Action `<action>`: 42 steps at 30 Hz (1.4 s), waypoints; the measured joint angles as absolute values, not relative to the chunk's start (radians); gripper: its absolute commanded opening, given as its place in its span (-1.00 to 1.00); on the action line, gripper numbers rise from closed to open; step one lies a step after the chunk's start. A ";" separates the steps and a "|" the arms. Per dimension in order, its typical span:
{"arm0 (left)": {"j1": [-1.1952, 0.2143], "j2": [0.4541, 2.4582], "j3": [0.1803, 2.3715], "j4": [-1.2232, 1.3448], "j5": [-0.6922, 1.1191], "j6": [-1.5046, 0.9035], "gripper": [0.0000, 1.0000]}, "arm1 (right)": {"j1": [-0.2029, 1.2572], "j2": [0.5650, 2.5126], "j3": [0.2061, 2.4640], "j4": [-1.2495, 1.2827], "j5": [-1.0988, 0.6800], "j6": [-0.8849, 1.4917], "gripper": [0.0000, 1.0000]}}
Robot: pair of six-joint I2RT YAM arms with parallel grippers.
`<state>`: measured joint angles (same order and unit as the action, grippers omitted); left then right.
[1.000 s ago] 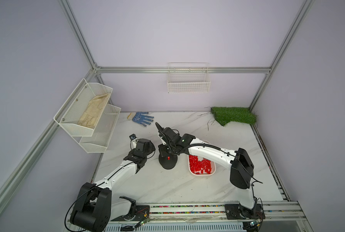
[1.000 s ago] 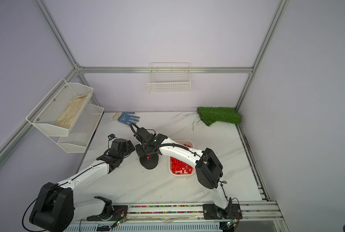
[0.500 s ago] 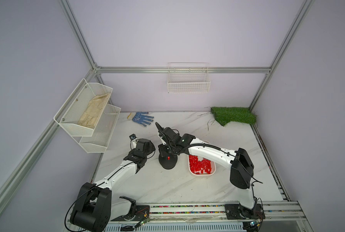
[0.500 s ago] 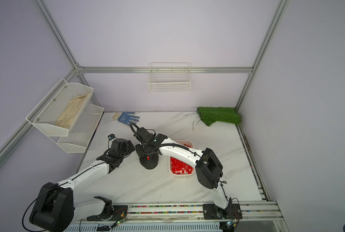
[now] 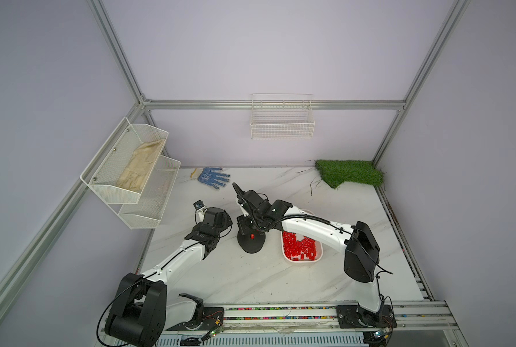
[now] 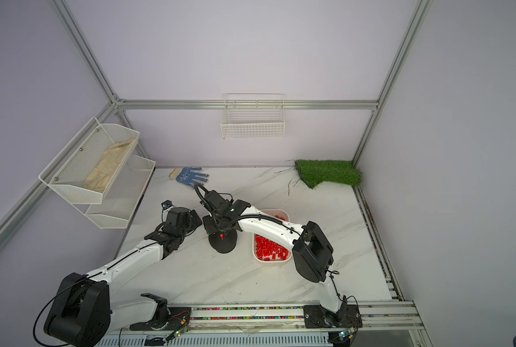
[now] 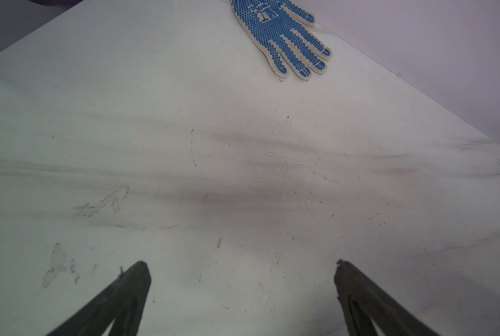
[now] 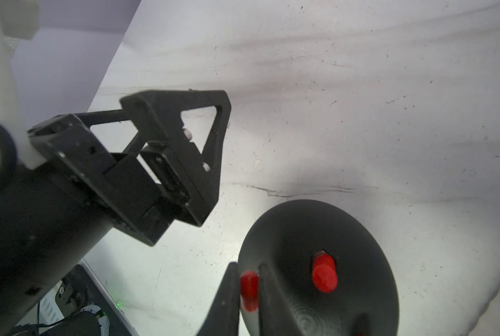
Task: Cover the protruding screws with screw protection sleeves
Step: Attach the screw protection sleeve to the screw.
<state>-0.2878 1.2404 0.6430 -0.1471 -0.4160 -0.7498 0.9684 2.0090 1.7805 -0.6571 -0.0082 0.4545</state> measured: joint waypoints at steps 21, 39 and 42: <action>-0.288 1.240 0.643 -0.143 -0.416 -0.752 1.00 | 0.966 2.006 1.742 -0.634 -0.017 0.467 -0.68; -0.288 1.242 0.643 -0.136 -0.415 -0.768 1.00 | 0.967 1.978 1.709 -0.621 -0.019 0.471 -0.67; -0.288 1.242 0.643 -0.136 -0.415 -0.768 1.00 | 0.967 1.975 1.707 -0.621 -0.020 0.471 -0.67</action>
<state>-0.2878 1.2419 0.6430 -0.1360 -0.4152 -0.7681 0.9668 1.9751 1.7065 -0.6209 -0.0196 0.4709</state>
